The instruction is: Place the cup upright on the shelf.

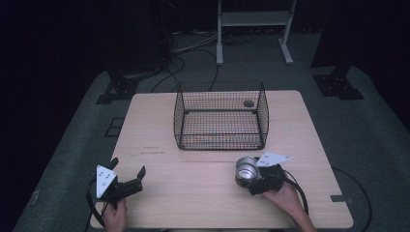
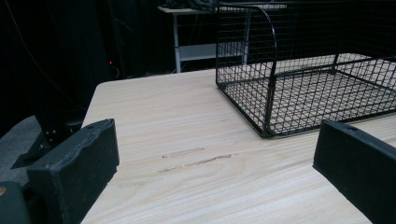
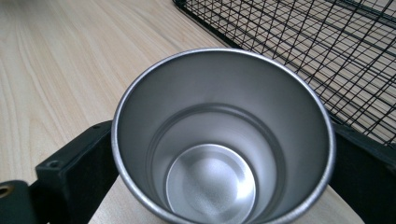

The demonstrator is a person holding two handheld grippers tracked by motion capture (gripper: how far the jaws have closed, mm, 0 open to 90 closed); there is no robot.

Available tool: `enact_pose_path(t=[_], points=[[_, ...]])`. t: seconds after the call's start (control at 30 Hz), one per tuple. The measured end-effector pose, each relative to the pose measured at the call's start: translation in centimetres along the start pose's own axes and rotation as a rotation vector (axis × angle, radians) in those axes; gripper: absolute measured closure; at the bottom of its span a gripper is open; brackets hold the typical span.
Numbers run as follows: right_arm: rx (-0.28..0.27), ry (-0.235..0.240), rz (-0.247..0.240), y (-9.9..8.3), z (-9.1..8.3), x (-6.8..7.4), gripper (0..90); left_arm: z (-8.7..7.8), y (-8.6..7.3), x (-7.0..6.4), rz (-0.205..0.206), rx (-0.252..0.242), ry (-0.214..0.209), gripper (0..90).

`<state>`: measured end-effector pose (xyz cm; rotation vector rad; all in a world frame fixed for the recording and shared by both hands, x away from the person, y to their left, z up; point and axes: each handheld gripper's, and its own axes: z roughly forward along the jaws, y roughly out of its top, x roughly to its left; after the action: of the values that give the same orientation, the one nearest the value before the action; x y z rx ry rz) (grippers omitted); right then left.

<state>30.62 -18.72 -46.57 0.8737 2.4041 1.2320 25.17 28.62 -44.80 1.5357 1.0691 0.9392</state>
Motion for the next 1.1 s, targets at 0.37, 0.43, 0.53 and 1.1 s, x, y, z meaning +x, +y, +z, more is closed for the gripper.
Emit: enact_pose_path(t=[0.37,0.43,0.53,1.1], points=[[0.007,0.021,0.004,0.01,0.19,-0.16,14.2,-0.13,0.01,0.11,-0.005,-0.005,0.006,0.0],[0.007,0.026,-0.005,-0.01,0.09,-0.21,16.3,-0.17,0.03,0.13,-0.004,-0.007,0.008,0.0],[0.008,0.023,-0.012,0.00,0.02,-0.18,17.1,-0.18,0.01,0.16,-0.005,-0.005,0.009,0.0],[0.008,0.027,-0.021,0.71,-0.63,-0.33,17.8,-0.23,-0.06,0.20,-0.005,-0.002,0.011,0.0]])
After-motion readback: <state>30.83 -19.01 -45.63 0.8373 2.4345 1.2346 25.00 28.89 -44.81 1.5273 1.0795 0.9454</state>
